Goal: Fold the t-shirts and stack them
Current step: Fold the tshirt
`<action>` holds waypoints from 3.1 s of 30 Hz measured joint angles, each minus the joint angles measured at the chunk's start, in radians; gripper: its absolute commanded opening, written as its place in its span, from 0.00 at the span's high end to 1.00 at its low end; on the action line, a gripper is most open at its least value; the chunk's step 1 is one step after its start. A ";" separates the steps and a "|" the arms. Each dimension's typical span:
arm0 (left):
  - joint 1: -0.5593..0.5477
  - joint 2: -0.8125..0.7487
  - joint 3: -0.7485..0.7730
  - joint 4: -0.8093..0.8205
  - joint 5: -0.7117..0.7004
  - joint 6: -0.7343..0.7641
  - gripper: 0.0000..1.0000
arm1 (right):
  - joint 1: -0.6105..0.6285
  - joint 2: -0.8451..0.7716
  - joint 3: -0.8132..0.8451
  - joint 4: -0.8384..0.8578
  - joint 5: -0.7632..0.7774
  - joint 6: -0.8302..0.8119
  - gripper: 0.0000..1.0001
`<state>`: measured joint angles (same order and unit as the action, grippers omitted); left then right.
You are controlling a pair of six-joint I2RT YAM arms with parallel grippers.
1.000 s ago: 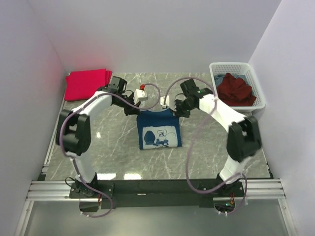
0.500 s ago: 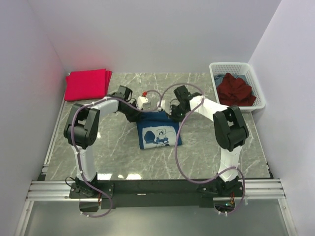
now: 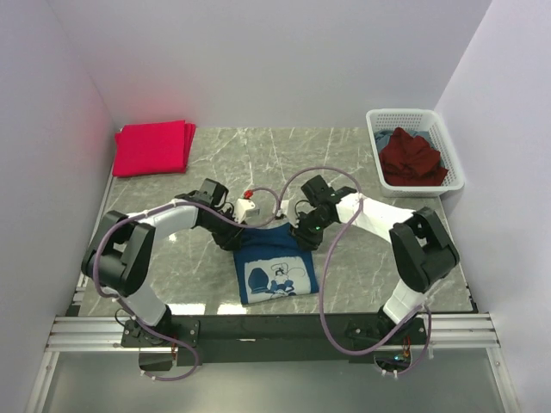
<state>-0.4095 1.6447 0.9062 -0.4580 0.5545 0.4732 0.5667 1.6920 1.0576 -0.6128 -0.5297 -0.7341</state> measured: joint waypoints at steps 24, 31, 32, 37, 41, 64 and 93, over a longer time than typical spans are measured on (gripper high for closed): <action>-0.111 0.133 0.285 -0.033 0.154 0.202 0.41 | -0.227 0.267 0.330 0.178 -0.438 0.657 0.75; -0.192 0.203 0.285 -0.030 0.150 0.200 0.53 | -0.232 0.363 0.336 0.309 -0.491 0.867 0.77; -0.197 0.211 0.285 -0.029 0.148 0.199 0.56 | -0.233 0.370 0.336 0.319 -0.493 0.884 0.77; -0.199 0.220 0.285 -0.021 0.139 0.200 0.84 | -0.245 0.374 0.335 0.357 -0.508 0.938 0.77; -0.205 0.215 0.284 -0.018 0.133 0.206 0.99 | -0.247 0.375 0.334 0.394 -0.512 0.977 0.77; -0.308 -0.073 0.160 0.027 -0.048 0.298 0.99 | -0.126 0.557 0.228 0.590 -0.648 1.178 0.81; -0.241 -0.008 0.274 0.047 -0.126 0.403 0.89 | -0.128 0.565 0.230 0.564 -0.687 1.143 0.74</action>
<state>-0.6510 1.6363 1.1801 -0.4107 0.4290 0.8764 0.4389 2.2566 1.2877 -0.0486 -1.2171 0.4084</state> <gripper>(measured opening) 0.037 0.217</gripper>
